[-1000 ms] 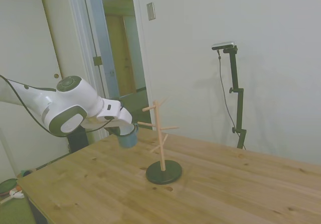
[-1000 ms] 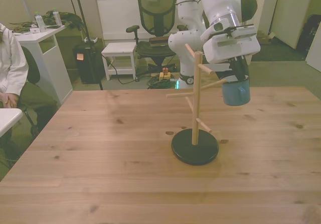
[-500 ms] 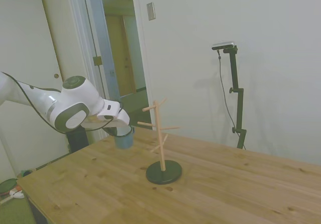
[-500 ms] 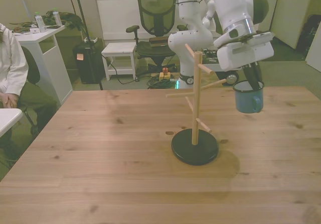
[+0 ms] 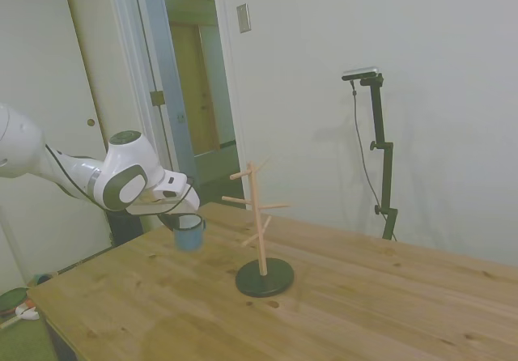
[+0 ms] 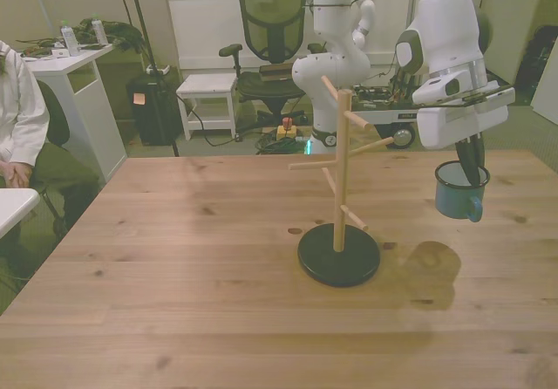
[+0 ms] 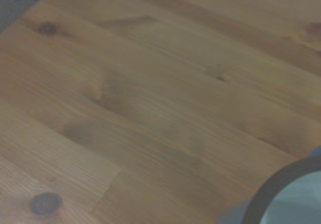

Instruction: Unload the mug

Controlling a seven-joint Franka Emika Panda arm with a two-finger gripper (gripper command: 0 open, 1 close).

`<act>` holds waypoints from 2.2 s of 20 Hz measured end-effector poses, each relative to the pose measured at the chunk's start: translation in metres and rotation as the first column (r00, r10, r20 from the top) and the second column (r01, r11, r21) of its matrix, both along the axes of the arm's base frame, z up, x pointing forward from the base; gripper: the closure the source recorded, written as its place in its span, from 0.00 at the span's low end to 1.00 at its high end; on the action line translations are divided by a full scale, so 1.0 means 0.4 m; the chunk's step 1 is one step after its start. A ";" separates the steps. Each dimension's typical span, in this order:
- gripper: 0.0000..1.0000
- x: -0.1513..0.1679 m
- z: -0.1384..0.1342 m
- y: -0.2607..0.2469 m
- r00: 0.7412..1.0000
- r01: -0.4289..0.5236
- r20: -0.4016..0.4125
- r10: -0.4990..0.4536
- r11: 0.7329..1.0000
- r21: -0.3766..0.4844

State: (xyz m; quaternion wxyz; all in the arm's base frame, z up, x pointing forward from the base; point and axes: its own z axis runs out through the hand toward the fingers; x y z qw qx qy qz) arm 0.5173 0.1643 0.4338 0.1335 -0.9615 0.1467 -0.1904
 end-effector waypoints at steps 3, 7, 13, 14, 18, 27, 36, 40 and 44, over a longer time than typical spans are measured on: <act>1.00 0.001 -0.014 0.005 0.999 0.047 -0.005 -0.047 0.998 -0.040; 1.00 0.005 -0.050 0.014 0.997 0.070 -0.028 -0.071 0.996 -0.053; 1.00 0.019 -0.100 0.018 0.994 0.092 -0.050 -0.096 0.993 -0.075; 1.00 0.024 -0.106 0.018 0.994 0.097 -0.051 -0.101 0.992 -0.079; 1.00 0.038 -0.128 0.017 0.991 0.113 -0.056 -0.119 0.989 -0.090; 0.00 0.049 -0.143 0.018 0.988 0.130 -0.067 -0.136 0.988 -0.085; 0.00 0.050 -0.138 0.020 0.988 0.134 -0.065 -0.139 0.988 -0.083; 0.00 0.045 -0.106 0.021 0.986 0.148 -0.068 -0.154 0.985 -0.084; 0.00 0.036 -0.021 0.033 0.983 0.172 -0.056 -0.176 0.982 -0.081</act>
